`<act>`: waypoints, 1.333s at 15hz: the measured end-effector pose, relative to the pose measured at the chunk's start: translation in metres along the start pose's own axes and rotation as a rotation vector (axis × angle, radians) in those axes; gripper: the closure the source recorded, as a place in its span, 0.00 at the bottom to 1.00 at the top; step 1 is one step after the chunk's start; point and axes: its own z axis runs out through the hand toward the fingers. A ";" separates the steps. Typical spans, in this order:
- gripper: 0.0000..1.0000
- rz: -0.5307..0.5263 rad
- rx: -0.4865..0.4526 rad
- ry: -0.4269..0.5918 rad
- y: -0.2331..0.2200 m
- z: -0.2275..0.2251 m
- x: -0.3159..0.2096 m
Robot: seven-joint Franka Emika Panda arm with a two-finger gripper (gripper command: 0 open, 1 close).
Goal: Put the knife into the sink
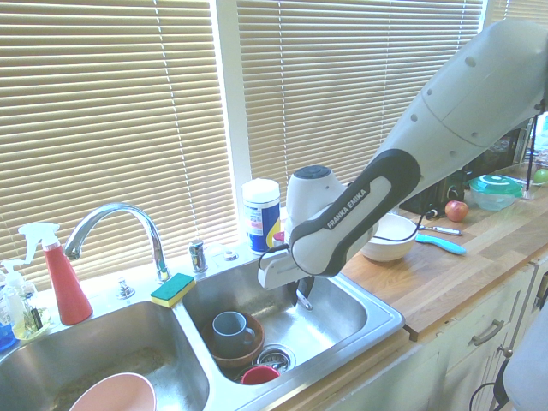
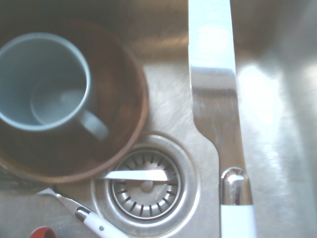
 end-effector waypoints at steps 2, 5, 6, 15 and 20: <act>1.00 -0.009 -0.020 -0.009 0.002 0.038 -0.003; 1.00 -0.016 -0.031 -0.022 -0.005 0.081 0.008; 1.00 -0.016 -0.034 -0.024 -0.009 0.094 0.014; 0.00 0.028 -0.060 -0.056 -0.037 0.166 0.025; 0.00 0.037 -0.059 -0.064 -0.037 0.166 0.026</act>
